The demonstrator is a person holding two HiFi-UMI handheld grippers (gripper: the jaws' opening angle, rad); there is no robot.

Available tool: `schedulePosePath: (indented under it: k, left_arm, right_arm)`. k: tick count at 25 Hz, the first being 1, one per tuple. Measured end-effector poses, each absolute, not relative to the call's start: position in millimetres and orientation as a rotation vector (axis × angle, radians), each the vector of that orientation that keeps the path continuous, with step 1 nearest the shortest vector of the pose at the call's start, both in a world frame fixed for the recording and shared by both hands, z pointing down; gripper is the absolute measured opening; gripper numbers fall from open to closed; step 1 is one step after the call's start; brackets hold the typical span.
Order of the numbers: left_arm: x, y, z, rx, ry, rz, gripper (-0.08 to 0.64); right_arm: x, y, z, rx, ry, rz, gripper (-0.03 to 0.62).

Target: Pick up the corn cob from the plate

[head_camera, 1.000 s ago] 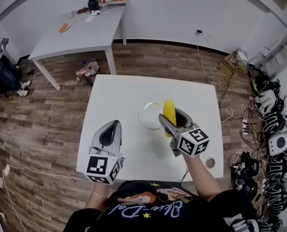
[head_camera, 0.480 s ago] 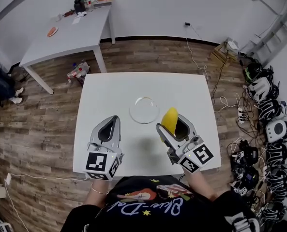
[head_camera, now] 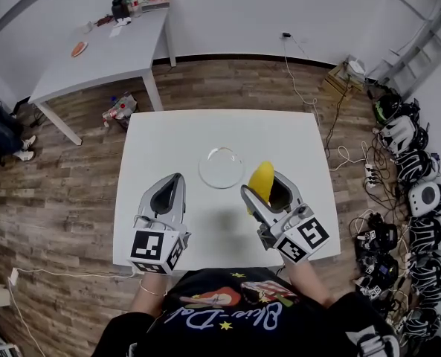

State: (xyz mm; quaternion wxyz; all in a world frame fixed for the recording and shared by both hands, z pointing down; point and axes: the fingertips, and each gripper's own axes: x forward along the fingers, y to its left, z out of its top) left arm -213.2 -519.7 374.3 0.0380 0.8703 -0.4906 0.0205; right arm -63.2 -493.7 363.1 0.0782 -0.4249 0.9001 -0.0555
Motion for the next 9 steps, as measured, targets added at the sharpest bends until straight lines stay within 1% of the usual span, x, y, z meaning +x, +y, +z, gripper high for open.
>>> schedulePosePath:
  k: [9]
  left_arm:
    - [-213.2, -520.6, 374.1, 2.670, -1.514, 0.067, -0.003]
  right_arm:
    - [-61.4, -496.2, 364.5, -1.279, 2.696, -0.180, 0.245]
